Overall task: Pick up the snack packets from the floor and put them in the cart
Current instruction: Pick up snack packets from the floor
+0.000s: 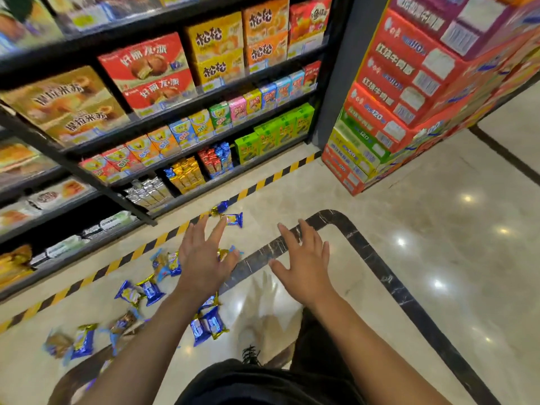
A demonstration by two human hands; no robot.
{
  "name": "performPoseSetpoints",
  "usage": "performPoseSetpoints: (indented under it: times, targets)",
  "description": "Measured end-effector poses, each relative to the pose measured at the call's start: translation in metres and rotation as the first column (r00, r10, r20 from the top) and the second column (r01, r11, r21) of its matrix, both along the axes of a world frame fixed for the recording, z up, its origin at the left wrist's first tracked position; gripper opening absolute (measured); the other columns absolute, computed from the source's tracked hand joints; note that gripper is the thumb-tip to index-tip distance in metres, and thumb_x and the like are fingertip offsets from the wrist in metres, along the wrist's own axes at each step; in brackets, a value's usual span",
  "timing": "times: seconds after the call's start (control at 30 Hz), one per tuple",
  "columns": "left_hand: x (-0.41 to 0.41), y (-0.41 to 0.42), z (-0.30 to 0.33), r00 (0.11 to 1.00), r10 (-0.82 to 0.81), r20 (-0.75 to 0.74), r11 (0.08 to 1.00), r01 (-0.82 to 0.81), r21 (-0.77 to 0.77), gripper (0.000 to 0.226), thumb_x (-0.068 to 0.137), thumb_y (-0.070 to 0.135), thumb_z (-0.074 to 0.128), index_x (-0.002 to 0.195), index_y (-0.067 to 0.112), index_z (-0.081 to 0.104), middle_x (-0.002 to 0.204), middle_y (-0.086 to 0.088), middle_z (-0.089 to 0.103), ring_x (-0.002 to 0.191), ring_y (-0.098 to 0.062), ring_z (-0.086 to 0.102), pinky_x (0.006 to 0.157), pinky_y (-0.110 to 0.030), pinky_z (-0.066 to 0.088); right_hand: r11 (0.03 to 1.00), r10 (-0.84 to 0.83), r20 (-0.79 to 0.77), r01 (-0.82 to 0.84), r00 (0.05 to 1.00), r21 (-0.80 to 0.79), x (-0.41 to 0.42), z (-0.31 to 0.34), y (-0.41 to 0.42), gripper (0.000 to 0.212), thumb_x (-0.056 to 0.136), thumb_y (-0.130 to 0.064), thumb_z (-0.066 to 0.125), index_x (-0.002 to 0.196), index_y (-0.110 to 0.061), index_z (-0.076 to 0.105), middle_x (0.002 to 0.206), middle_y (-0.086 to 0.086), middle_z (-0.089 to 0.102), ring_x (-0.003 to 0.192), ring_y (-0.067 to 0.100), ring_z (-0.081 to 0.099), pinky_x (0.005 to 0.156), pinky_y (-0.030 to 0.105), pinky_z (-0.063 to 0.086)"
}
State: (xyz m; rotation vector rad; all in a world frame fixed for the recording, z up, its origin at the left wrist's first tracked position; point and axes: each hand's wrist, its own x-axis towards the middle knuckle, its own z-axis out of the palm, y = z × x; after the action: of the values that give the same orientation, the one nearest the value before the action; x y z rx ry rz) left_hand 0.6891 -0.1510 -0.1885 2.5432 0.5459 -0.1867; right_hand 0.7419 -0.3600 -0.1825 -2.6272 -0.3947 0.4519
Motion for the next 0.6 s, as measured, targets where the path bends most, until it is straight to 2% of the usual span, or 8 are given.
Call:
performPoseSetpoints:
  times: [0.1, 0.27, 0.4, 0.6]
  targets:
    - [0.021, -0.008, -0.007, 0.998, 0.064, -0.023, 0.998, -0.063, 0.022, 0.071, 0.093, 0.047, 0.061, 0.155, 0.039, 0.026, 0.166, -0.004, 0.011, 0.152, -0.031, 0.002, 0.117, -0.054, 0.013, 0.999, 0.033, -0.032, -0.033, 0.999, 0.029, 0.041, -0.011, -0.008, 0.072, 0.091, -0.052, 0.055, 0.153, -0.041, 0.019, 0.164, 0.004, 0.003, 0.15, 0.029, 0.001, 0.118, 0.054, 0.004]
    - [0.075, -0.044, -0.007, 0.985, 0.165, -0.046, 0.984, -0.161, 0.078, 0.075, 0.09, 0.043, 0.067, 0.154, 0.034, 0.031, 0.162, -0.01, 0.022, 0.149, -0.037, 0.015, 0.112, -0.057, 0.025, 0.986, 0.163, -0.044, -0.161, 0.986, 0.052, 0.105, -0.019, -0.017, 0.072, 0.091, -0.051, 0.056, 0.153, -0.042, 0.019, 0.163, 0.004, 0.003, 0.149, 0.028, 0.001, 0.12, 0.055, 0.006]
    - [0.117, -0.071, -0.001, 0.964, 0.261, -0.055, 0.963, -0.256, 0.087, 0.078, 0.09, 0.046, 0.065, 0.156, 0.036, 0.024, 0.164, -0.005, 0.015, 0.151, -0.031, 0.008, 0.115, -0.054, 0.022, 0.965, 0.234, -0.034, -0.228, 0.972, 0.127, 0.159, -0.012, -0.022, 0.073, 0.09, -0.054, 0.055, 0.152, -0.044, 0.018, 0.163, -0.001, -0.003, 0.15, 0.025, -0.004, 0.12, 0.054, 0.004]
    - [0.17, -0.071, 0.014, 0.935, 0.355, 0.021, 0.932, -0.355, 0.078, 0.076, 0.093, 0.044, 0.063, 0.156, 0.037, 0.022, 0.165, -0.004, 0.01, 0.152, -0.03, 0.003, 0.116, -0.053, 0.018, 0.937, 0.336, -0.023, -0.332, 0.941, 0.113, 0.241, -0.004, -0.018, 0.072, 0.091, -0.053, 0.055, 0.153, -0.041, 0.019, 0.164, 0.003, -0.001, 0.15, 0.027, -0.004, 0.12, 0.053, 0.002]
